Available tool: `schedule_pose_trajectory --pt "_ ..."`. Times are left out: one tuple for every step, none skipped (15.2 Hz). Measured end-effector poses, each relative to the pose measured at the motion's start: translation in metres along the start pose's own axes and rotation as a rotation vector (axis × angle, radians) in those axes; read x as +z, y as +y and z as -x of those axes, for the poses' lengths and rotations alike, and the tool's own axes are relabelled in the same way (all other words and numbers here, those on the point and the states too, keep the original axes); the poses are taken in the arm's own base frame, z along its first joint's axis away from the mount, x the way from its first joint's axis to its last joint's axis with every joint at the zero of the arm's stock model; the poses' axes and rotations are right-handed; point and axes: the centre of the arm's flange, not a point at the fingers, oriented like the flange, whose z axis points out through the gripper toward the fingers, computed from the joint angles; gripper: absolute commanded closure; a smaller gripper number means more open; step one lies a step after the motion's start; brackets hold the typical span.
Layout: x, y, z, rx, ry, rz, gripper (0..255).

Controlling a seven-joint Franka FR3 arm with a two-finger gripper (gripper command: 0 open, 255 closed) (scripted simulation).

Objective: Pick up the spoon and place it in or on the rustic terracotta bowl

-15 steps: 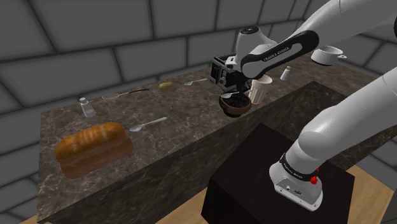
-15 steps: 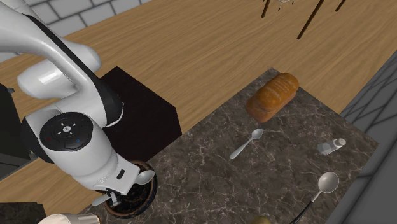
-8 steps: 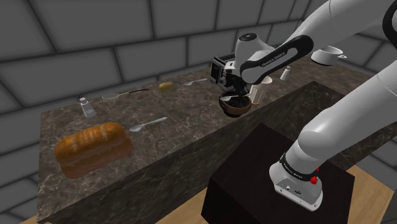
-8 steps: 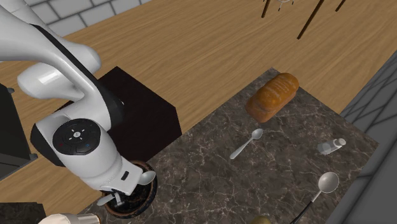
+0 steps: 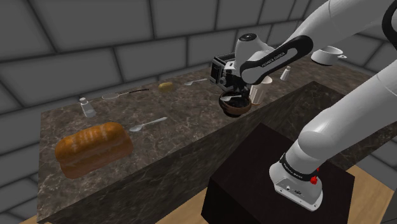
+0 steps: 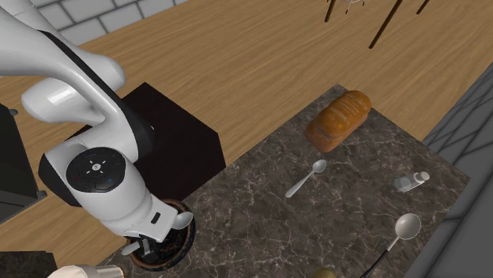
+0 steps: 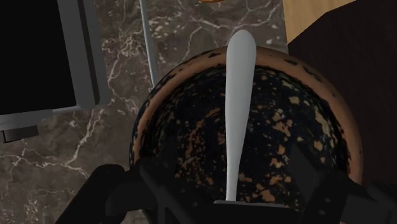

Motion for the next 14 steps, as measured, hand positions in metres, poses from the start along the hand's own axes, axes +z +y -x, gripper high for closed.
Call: schedule_pose_trajectory --pt "0.0 0.0 0.0 0.0 0.0 0.0 0" --pt "0.0 0.0 0.0 0.0 0.0 0.0 0" --pt "0.0 0.0 0.0 0.0 0.0 0.0 0" --pt "-0.006 0.001 0.001 0.0 0.0 0.001 0" --pt "-0.015 0.002 0.002 0.0 0.0 0.001 0" --pt "-0.025 0.001 0.0 0.0 0.0 0.002 0" --pt "-0.037 0.002 -0.001 0.0 0.0 0.002 0" --pt "-0.043 0.0 -0.001 0.0 0.0 0.002 0" --pt "-0.046 0.0 -0.001 0.0 0.0 0.001 0" --pt "-0.048 0.0 0.0 0.0 0.0 0.001 0" --pt "-0.049 0.0 0.0 0.0 0.0 0.001 0" --pt "-0.05 0.0 0.0 0.0 0.0 0.0 0" --pt "-0.05 0.0 0.0 0.0 0.0 0.0 0" --pt "-0.05 0.0 0.0 0.0 0.0 0.0 0"
